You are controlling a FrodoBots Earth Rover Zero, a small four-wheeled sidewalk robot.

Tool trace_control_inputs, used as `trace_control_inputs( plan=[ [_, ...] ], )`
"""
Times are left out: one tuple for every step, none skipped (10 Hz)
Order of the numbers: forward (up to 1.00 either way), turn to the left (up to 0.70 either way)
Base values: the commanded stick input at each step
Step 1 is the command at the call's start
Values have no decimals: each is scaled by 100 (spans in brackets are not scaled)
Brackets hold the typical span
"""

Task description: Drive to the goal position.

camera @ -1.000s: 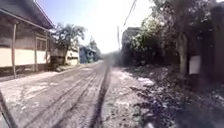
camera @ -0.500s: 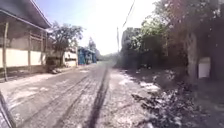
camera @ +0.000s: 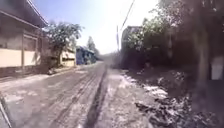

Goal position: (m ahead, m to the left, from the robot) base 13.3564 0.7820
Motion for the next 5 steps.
trace_control_inputs(
  plan=[
    [85,34],
    [85,34],
    [85,34],
    [85,34],
    [85,34]
  ],
)
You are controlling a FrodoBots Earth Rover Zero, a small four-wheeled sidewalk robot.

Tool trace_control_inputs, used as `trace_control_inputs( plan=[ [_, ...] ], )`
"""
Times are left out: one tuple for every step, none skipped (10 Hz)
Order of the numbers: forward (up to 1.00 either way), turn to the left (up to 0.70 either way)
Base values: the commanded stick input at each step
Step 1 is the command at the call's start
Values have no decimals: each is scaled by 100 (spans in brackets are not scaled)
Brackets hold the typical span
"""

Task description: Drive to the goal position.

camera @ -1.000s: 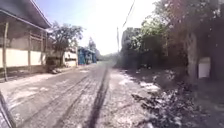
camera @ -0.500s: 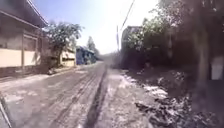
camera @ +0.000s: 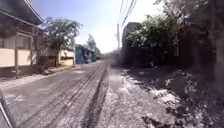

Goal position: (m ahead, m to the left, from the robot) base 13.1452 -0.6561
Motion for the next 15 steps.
trace_control_inputs(
  plan=[
    [85,34],
    [85,34],
    [85,34],
    [85,20],
    [85,2],
    [85,0],
    [85,0],
    [85,0],
    [85,0],
    [85,0],
    [85,0],
    [85,0],
    [85,0],
    [85,0],
    [85,0]
  ],
)
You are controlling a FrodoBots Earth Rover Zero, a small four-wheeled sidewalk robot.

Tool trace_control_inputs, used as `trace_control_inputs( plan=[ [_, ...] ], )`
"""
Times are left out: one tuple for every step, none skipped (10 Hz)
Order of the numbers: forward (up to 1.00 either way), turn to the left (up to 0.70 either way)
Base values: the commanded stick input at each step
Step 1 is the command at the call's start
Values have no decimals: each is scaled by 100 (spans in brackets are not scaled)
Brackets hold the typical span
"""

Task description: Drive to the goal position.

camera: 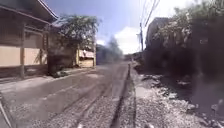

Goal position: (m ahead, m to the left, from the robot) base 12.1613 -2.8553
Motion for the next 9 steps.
trace_control_inputs(
  plan=[
    [85,0],
    [85,0],
    [85,0],
    [85,0],
    [85,0],
    [85,0],
    [85,0],
    [85,0],
    [85,0]
  ],
)
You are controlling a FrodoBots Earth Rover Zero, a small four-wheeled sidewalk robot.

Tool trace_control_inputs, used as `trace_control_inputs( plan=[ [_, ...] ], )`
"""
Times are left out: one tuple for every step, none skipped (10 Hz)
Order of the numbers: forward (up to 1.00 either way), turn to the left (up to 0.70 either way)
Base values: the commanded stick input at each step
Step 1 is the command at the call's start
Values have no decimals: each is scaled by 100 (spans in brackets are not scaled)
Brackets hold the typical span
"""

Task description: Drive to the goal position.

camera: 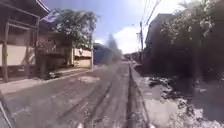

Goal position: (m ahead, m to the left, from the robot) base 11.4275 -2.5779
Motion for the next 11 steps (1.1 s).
trace_control_inputs(
  plan=[
    [85,0],
    [85,0],
    [85,0],
    [85,0],
    [85,0],
    [85,0],
    [85,0],
    [85,0],
    [85,0],
    [85,0],
    [85,0]
  ],
)
